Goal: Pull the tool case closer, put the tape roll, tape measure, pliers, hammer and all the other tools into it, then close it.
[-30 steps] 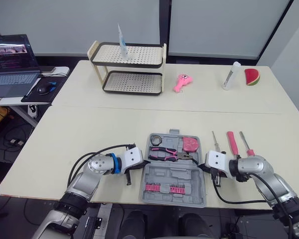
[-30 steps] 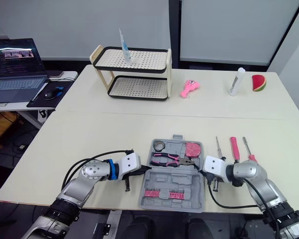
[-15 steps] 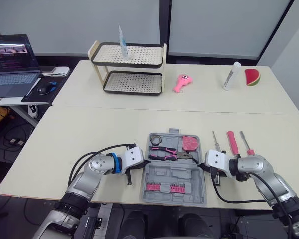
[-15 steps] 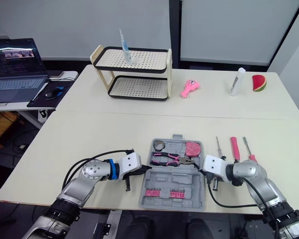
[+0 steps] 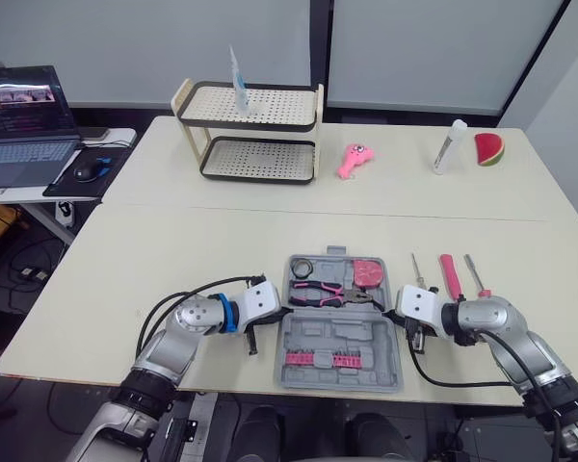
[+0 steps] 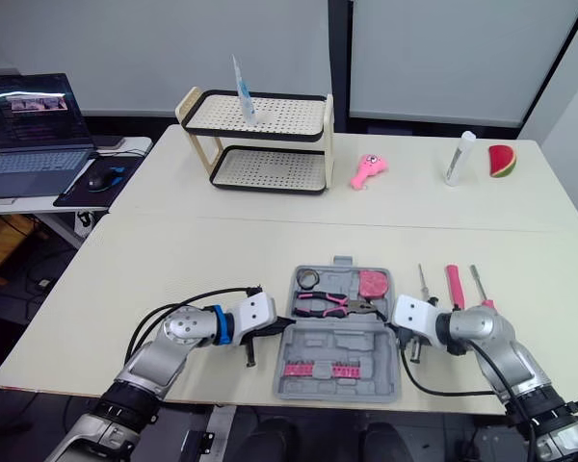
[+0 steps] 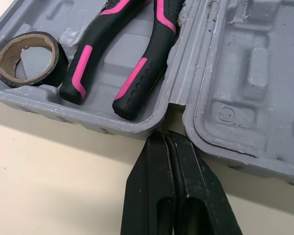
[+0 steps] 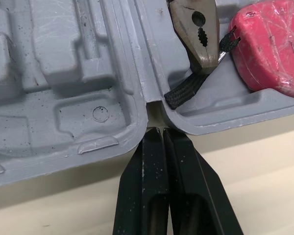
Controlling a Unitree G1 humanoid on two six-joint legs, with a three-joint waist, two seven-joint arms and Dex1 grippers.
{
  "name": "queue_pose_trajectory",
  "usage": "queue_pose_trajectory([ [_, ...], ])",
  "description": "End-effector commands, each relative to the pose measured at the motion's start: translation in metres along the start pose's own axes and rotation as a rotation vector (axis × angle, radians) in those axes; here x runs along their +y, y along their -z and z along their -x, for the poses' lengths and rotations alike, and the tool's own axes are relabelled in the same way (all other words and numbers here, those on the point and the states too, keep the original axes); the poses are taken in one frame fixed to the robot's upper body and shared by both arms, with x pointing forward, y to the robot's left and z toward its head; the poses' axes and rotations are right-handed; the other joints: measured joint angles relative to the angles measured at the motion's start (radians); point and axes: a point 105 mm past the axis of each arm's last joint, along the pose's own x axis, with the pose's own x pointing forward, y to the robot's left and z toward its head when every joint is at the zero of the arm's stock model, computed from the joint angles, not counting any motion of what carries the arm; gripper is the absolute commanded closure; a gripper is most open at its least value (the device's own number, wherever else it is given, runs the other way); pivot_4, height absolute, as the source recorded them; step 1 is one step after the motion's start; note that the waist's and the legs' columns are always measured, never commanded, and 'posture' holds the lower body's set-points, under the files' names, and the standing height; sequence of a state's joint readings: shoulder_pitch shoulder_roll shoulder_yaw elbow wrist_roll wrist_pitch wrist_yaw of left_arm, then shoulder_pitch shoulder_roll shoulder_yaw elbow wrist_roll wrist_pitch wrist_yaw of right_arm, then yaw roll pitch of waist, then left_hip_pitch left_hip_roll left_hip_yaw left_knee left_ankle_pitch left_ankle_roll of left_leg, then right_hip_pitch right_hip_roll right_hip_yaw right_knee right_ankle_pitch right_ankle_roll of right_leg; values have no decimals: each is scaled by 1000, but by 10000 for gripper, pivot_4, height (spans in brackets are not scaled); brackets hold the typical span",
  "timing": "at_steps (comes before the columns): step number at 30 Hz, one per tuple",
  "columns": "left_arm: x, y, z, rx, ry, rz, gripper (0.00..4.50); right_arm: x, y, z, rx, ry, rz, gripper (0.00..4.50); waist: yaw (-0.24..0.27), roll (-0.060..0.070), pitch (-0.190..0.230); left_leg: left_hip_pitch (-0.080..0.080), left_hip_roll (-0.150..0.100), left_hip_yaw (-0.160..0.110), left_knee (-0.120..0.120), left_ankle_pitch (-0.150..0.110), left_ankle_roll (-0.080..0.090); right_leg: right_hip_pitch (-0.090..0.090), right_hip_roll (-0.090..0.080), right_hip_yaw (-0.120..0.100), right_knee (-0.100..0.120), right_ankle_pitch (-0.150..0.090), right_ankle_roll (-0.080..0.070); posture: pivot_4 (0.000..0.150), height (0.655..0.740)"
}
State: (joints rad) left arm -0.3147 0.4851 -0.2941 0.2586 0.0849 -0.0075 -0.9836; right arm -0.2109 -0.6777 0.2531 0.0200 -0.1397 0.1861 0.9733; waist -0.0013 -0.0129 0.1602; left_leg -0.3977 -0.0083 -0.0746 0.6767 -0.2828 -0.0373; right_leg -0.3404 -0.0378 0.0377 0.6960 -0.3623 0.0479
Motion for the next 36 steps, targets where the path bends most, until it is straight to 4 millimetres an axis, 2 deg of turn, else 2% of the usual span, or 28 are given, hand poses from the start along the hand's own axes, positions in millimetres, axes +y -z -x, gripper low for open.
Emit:
queue_pose_trajectory([
  [1, -5, -17, -17, -53, 30, -34, 44647, -2, -17, -6, -55, 10, 29, 45000, 0, 0, 0, 0, 0, 0, 0, 0, 0, 0, 0, 0, 0, 0, 0, 1500, 7290],
  [13, 2, -20, -24, -57, 14, -45, 44647, -14, -20, -10, -45, 52, 24, 45000, 0, 0, 0, 0, 0, 0, 0, 0, 0, 0, 0, 0, 0, 0, 0, 1500, 7290],
  [36, 15, -22, -30, -56, -28, -58, 44647, -15, -15, -10, -18, 53, 18, 45000, 0, 0, 0, 0, 0, 0, 0, 0, 0, 0, 0, 0, 0, 0, 0, 1500, 7290],
])
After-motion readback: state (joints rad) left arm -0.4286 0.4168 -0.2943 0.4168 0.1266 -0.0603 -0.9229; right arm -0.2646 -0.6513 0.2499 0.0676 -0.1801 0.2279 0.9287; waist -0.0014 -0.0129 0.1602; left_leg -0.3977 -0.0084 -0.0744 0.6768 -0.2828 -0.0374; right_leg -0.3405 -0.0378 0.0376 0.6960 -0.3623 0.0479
